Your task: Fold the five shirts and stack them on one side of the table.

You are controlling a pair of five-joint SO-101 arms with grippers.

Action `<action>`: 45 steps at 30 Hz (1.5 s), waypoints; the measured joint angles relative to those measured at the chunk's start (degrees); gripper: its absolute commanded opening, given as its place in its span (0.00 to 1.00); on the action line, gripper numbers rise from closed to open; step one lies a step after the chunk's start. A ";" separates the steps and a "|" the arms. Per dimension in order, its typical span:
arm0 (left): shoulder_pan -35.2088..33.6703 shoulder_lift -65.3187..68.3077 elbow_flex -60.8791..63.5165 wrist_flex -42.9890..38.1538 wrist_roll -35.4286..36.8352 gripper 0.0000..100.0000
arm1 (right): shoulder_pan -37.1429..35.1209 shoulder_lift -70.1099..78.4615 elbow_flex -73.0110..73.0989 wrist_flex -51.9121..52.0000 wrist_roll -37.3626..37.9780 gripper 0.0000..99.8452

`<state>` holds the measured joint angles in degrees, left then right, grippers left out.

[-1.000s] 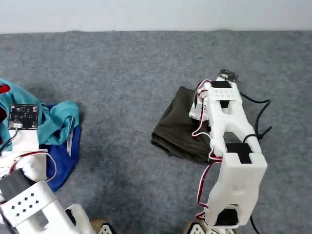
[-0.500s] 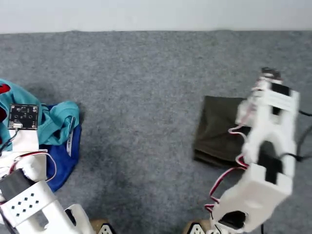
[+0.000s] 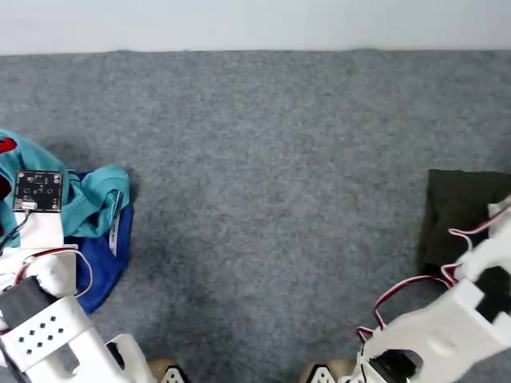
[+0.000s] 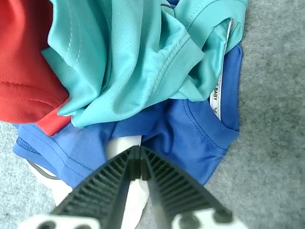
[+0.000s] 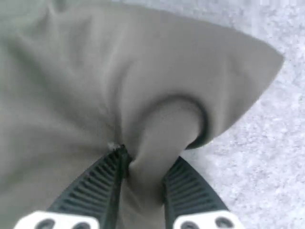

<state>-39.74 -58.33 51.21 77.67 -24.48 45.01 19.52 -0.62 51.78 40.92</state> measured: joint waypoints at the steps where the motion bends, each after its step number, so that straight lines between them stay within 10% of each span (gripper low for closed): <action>1: 0.00 0.00 0.00 0.00 0.00 0.01 | 0.44 0.18 0.00 -0.35 0.18 0.02; 7: 0.00 0.00 0.00 0.00 0.00 0.01 | 1.41 0.26 0.00 0.79 0.09 0.27; 15: 0.00 0.00 0.00 0.00 0.00 0.01 | 0.97 -7.30 -5.27 16.35 -10.37 0.30; 23: 0.00 0.00 0.00 1.23 0.00 0.01 | -6.51 -16.26 -5.80 37.89 -11.43 0.00; 45: 0.00 0.00 -4.22 1.58 -5.98 0.09 | -12.40 -35.60 13.54 48.70 -26.90 0.01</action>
<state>-39.74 -58.33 46.99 79.25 -30.46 32.62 -16.09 12.92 100.48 14.02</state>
